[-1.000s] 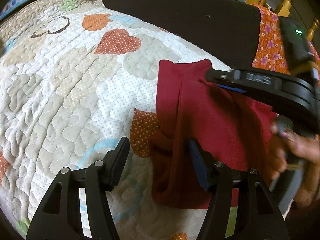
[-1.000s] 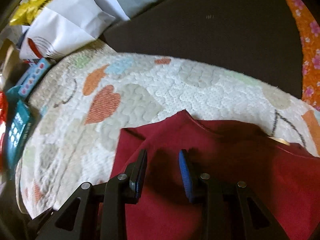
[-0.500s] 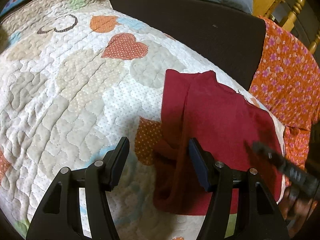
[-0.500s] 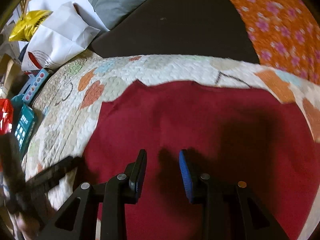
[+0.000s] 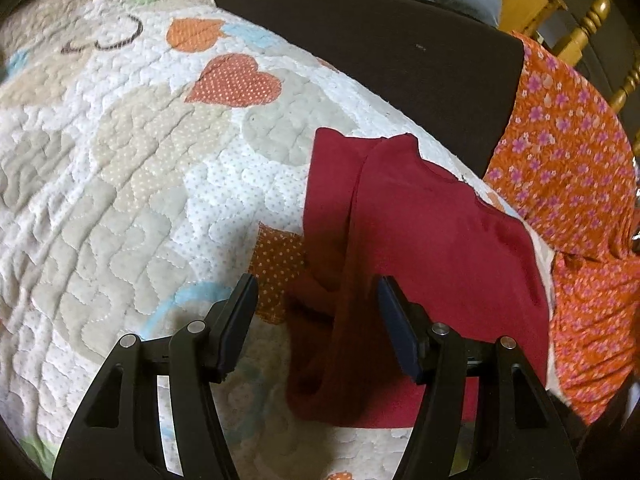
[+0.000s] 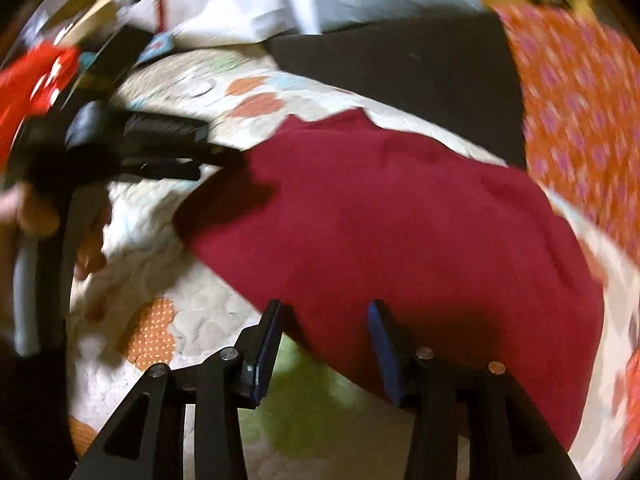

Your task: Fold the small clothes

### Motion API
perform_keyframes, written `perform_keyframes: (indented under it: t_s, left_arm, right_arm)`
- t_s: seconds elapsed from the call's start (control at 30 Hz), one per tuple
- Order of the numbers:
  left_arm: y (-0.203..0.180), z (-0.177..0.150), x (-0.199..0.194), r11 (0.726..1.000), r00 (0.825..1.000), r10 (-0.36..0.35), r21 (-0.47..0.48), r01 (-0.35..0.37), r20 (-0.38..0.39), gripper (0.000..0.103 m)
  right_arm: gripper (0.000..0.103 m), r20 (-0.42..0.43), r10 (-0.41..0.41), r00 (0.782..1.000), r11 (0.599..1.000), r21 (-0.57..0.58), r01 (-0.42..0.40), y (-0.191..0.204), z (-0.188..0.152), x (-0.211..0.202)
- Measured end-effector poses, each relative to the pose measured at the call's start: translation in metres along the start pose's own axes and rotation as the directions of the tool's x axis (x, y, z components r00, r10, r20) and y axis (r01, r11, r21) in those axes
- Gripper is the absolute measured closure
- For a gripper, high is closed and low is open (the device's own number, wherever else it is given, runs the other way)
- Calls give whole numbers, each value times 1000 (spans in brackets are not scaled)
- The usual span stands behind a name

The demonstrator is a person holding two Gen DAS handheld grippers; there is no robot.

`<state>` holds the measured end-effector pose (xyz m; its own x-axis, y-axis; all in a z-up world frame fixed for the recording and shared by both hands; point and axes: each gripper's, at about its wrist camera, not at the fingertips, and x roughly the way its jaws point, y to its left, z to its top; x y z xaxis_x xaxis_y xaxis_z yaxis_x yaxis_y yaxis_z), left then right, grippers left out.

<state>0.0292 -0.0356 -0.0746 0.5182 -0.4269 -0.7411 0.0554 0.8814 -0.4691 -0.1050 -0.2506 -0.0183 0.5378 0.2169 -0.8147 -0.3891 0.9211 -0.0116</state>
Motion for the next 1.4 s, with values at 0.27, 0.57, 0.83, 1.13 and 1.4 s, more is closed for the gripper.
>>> perform_keyframes:
  t_s: [0.27,0.57,0.83,1.13,1.4]
  left_arm:
    - [-4,0,-1,1000,1000,-21,5,21,3,36]
    - [-3,1,1,1000,1000,-29,-12,28,-9,36]
    - [-5,-1,1,999,999,-46,-4,46,-16,36]
    - [8,3,7,989,992,-113,-97,107,-51,36]
    - [-1,1,10,996,995,-84,-48,82,-50,36]
  right_arm:
    - [61,-11,-98,995,990,-103,96,13,-9,3]
    - [67,15,-20,1000,992,128,18,-11,-4,15]
    - [71,24,64,998,970,232,-68,-23,-2,11]
    - [70,36,117,992,954,275,-122,-32,-5,1]
    - [69,43,82,996,900,426,-93,-74,7,1]
